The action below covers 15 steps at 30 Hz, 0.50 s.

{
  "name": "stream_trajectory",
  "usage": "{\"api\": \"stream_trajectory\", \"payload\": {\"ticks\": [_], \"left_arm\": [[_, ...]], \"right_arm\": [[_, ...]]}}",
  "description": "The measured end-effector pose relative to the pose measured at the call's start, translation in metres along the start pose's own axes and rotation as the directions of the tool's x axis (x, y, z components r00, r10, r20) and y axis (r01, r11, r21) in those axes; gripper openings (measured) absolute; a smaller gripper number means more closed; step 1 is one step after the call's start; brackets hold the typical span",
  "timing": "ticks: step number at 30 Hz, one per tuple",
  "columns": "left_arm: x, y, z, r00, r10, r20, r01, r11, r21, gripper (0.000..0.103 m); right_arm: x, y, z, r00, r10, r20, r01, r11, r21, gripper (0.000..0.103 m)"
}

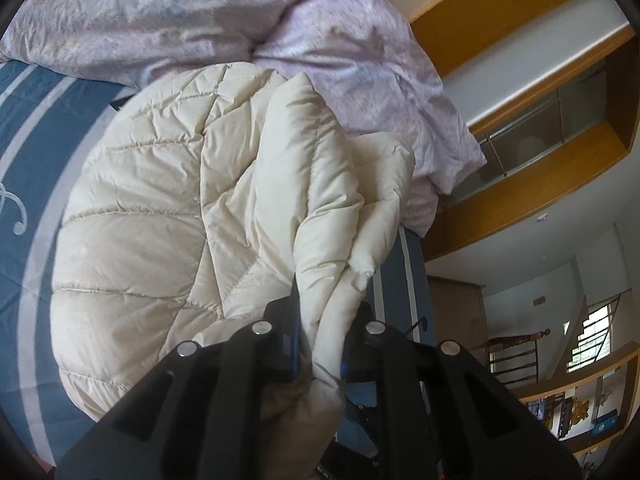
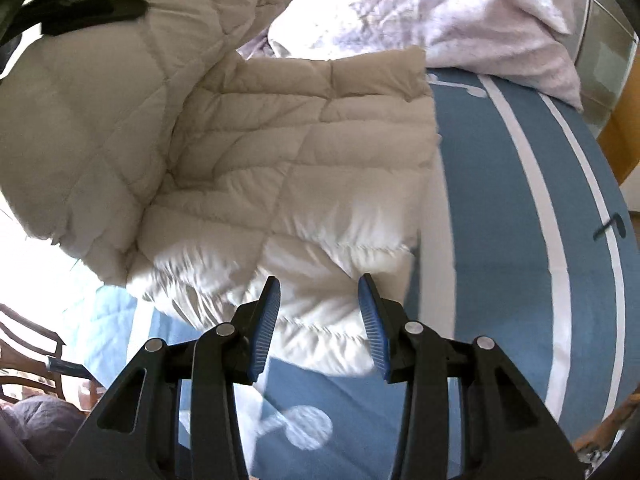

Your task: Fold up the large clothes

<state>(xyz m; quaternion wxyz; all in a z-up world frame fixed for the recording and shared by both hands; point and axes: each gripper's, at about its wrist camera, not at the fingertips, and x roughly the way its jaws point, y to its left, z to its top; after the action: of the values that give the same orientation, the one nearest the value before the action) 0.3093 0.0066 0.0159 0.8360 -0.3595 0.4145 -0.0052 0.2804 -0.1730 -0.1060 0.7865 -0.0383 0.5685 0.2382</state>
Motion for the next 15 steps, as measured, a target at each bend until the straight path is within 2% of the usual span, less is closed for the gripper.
{"api": "stream_trajectory", "payload": {"ticks": [6,15], "left_arm": [[0.023,-0.012,-0.009,0.999,0.006,-0.041,-0.006,1.000,0.012,0.014],[0.040,-0.022,-0.016,0.997,0.002,-0.081,0.000,1.000,0.027,0.015]], "right_arm": [[-0.004,-0.006,-0.020,1.000,-0.002,-0.008,0.003,0.999,0.035,0.043],[0.004,-0.017,-0.025,1.000,0.006,-0.027,-0.003,0.997,0.080,0.042]]}}
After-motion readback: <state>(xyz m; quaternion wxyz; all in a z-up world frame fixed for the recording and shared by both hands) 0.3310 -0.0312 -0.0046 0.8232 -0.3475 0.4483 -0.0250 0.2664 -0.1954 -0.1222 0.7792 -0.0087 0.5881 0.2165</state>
